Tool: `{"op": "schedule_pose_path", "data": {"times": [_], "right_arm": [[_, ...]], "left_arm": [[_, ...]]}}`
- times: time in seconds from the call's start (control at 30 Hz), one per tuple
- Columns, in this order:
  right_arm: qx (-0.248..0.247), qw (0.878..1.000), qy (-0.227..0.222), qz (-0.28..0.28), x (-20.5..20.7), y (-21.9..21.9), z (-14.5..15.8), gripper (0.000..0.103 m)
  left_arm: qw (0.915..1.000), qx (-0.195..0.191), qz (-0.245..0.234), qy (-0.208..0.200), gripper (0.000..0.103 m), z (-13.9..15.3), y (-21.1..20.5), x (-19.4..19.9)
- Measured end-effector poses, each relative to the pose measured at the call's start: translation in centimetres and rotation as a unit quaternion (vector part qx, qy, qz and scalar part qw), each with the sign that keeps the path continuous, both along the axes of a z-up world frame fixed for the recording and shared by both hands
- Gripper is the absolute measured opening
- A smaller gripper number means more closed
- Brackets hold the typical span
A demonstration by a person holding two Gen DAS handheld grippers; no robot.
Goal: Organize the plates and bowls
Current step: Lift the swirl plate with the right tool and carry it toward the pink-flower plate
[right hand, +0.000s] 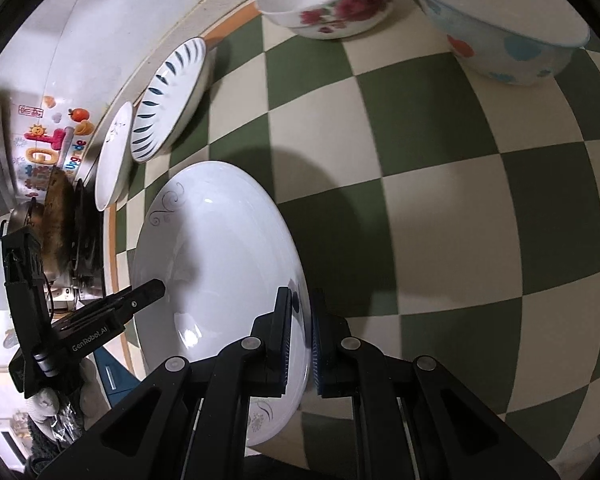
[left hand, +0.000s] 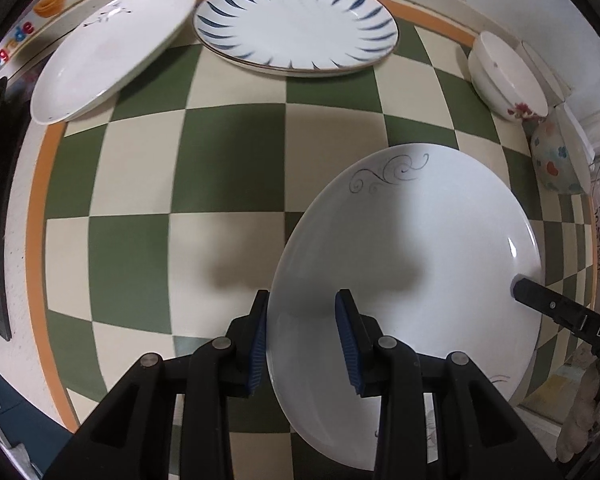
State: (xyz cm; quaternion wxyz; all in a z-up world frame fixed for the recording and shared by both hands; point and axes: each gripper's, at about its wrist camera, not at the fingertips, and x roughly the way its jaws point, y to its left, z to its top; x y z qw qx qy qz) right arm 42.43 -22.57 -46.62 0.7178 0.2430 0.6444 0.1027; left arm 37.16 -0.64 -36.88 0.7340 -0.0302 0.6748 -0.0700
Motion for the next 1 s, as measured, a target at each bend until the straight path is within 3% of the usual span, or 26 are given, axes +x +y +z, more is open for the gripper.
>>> {"op": "schedule_pose_path", "data": {"times": [0.47,0.67,0.83,0.93,1.0], "right_arm": [[-0.010,1.000,0.010,-0.001,0.5,-0.2,-1.0,0.011],[-0.022,0.999,0.034,-0.001,0.5,0.0,-1.1,0.015],[-0.042,0.999,-0.008,-0.027,0.5,-0.2,4.8,0.020],[-0.040,0.998,-0.054,-0.003,2.8,3.2,9.1,0.038],[-0.026,0.996,-0.079,0.030,5.6,7.3,10.6,0.049]], "left_arm": [[0.9999,0.004,-0.005,0.009,0.030,-1.1,-0.8,1.0],[1.0000,-0.006,0.000,0.003,0.030,0.9,0.7,1.3],[0.9962,0.005,0.061,-0.061,0.034,6.5,7.6,2.9],[0.9897,0.010,0.111,-0.089,0.036,8.1,12.6,4.8],[0.9867,0.007,0.138,-0.085,0.036,7.3,16.0,6.3]]}}
